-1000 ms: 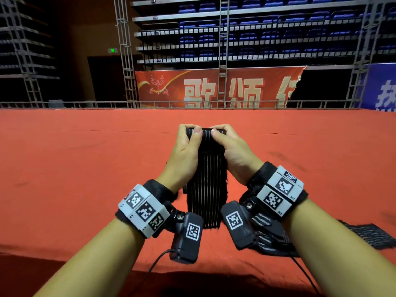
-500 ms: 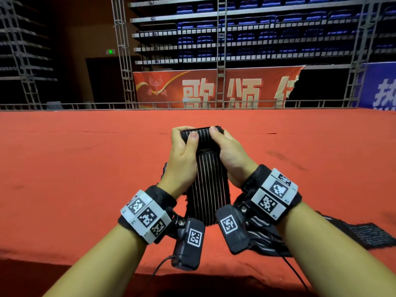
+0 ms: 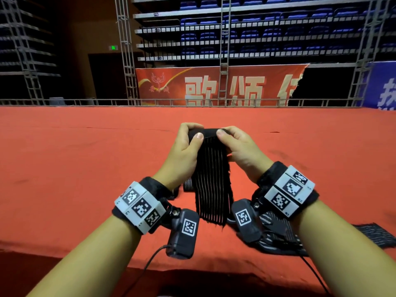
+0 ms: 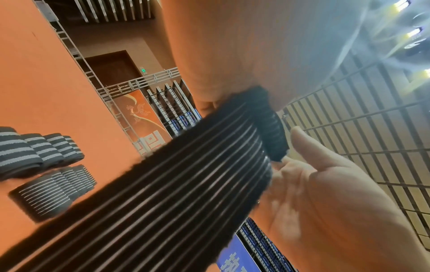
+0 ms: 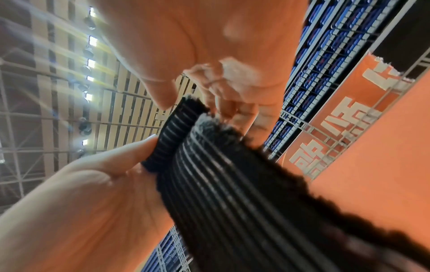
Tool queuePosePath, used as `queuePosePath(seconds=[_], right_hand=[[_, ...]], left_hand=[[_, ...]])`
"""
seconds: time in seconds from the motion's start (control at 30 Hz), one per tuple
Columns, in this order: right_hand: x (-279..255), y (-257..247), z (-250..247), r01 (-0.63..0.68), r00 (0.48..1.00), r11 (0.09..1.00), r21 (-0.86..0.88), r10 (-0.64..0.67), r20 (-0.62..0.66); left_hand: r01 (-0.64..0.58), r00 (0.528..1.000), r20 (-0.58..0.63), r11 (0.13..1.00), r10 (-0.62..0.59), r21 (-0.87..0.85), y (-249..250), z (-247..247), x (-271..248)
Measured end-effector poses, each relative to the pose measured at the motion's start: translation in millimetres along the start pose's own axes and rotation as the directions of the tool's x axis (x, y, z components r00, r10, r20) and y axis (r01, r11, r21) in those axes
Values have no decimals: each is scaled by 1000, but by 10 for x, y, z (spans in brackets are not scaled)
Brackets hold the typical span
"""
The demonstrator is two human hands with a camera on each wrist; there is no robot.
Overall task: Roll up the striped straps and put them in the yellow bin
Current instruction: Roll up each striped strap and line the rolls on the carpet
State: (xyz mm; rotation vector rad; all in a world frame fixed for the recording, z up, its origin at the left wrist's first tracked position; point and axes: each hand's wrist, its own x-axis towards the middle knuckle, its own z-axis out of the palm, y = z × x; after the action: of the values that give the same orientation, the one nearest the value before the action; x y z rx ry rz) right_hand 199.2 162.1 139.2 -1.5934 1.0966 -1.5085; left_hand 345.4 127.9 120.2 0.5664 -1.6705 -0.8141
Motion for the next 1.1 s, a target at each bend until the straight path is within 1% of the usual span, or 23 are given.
queuePosePath(seconds=[0.1,0.17,0.23,0.37,0.43,0.53,0.6,0.7,0.77,0.83,0.97,1.03,1.1], right_hand=[[1,43,-23,-16,999,1000,-26,17,35],[-1,57,-33,13,1000,1000,-17,-12,23],[-4,82,-40,49,999,999,-10,-49,6],[-37,100,-53,55,998,998,-22,-55,17],[-44,101,-83,86,996,995,-52,-85,29],[-65,105,-100,124,991,990,-75,-120,52],[-76,124,-94,106,992,990,-93,-99,77],[-64,148,-91,32,998,996,-79,-28,55],[-47,160,-88,17,1000,999,-41,-16,24],[-35,172,-80,25,1000,999,26,-25,19],[-37,191,-16,14,1000,990,141,-17,19],[-34,204,15,-6,999,987,158,-2,51],[-40,203,26,-17,996,994,108,7,90]], left_hand=[[43,998,41,998,-41,-38,-17,-5,-19],[93,995,49,994,-90,-49,-39,8,-26],[130,991,38,991,-129,-19,-76,18,-20],[98,995,12,995,-98,-11,-93,14,-21],[84,996,29,996,-84,13,-114,8,-18],[100,993,51,994,-102,50,-138,5,-13],[90,994,54,993,-94,79,-150,-2,-19],[48,996,67,997,-52,62,-144,-7,-37],[34,998,57,999,-36,39,-147,7,-41],[56,998,16,998,-56,1,-163,38,-50],[141,988,-48,981,-148,-131,-170,111,-59],[164,981,-77,976,-176,-147,-167,115,-63],[163,982,-82,981,-172,-104,-167,94,-70]])
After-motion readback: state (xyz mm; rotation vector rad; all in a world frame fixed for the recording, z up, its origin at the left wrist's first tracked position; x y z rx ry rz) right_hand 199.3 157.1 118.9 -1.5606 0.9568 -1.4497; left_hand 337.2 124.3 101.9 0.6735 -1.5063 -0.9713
